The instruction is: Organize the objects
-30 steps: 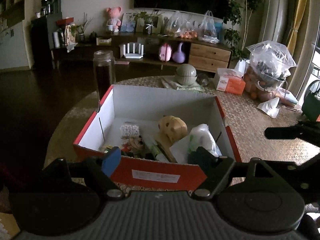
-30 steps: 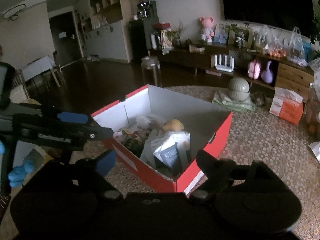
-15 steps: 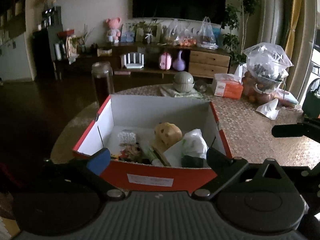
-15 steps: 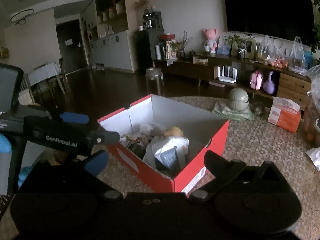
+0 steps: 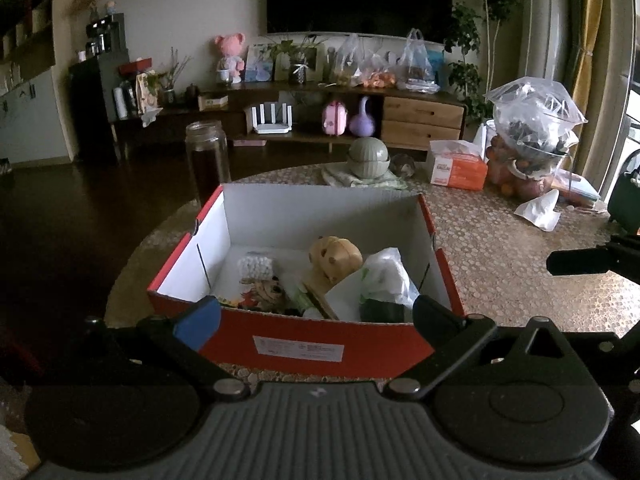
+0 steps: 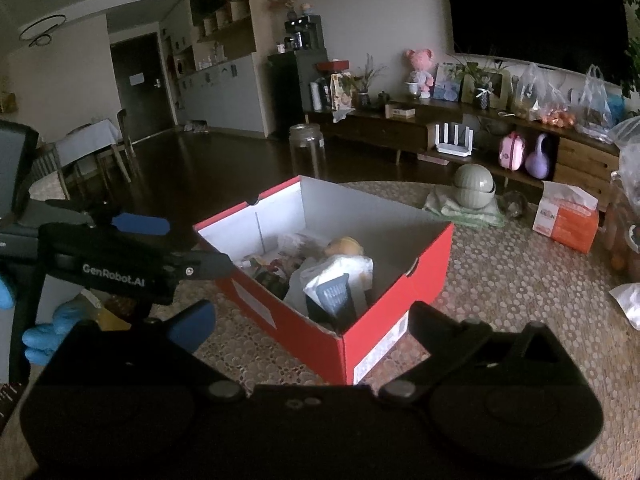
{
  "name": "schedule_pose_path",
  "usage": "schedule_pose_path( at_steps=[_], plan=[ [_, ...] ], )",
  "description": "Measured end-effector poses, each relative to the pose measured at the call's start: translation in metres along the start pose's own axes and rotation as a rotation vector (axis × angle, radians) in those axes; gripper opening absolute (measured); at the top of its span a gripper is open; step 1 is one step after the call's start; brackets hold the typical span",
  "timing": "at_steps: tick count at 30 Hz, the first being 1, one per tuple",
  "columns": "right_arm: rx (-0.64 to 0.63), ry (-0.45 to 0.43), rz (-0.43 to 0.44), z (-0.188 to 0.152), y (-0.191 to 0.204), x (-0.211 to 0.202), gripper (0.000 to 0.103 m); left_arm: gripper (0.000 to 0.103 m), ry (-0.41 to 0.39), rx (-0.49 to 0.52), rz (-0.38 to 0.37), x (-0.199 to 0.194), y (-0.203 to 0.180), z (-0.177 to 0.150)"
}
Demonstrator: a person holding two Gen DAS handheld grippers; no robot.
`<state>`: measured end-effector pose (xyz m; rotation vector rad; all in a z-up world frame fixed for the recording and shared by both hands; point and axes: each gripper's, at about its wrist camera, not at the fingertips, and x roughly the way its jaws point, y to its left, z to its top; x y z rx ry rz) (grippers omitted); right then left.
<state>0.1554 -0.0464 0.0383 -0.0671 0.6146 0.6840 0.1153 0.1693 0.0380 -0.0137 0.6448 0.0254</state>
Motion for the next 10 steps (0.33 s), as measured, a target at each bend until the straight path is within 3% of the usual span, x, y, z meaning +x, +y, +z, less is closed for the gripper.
schedule_pose_path(
  at_steps=[10],
  plan=[
    [0.026,0.009,-0.007,-0.0054,-0.0088,-0.0033,0.103,0.103,0.005,0.011,-0.013,0.0002,-0.0057,-0.0009]
  ],
)
